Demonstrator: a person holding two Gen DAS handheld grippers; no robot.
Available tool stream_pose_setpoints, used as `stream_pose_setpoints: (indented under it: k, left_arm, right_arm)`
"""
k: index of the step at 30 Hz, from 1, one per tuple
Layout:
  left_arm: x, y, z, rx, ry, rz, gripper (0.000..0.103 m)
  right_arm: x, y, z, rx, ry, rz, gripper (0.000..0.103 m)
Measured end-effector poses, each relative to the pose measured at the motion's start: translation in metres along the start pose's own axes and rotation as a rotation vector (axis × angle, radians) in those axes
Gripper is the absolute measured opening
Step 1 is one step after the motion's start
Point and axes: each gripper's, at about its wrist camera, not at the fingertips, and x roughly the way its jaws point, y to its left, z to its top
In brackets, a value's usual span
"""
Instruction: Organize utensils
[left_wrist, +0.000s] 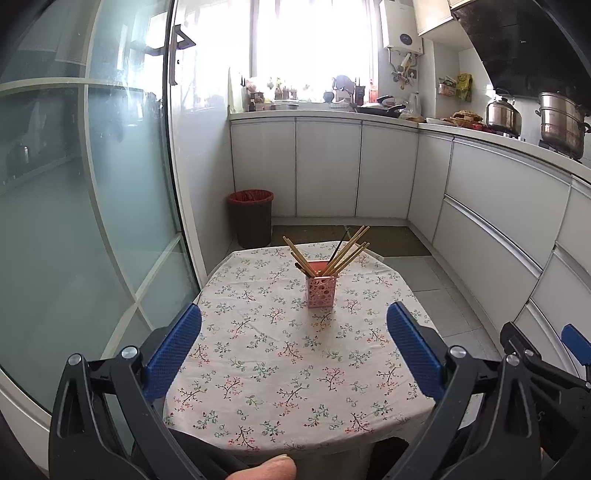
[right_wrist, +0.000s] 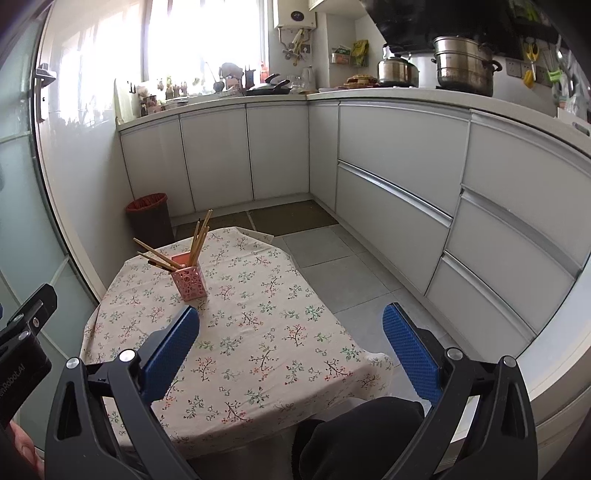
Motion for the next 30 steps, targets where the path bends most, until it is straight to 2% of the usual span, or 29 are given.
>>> stream_pose_setpoints:
  k: [30]
  left_arm:
    - [0.0077, 0.0060, -0.0007, -0.007, 0.022, 0.005, 0.096]
  right_arm:
    - [0.0056, 0.0017, 0.0003, 0.005, 0.026, 0.000, 0.097]
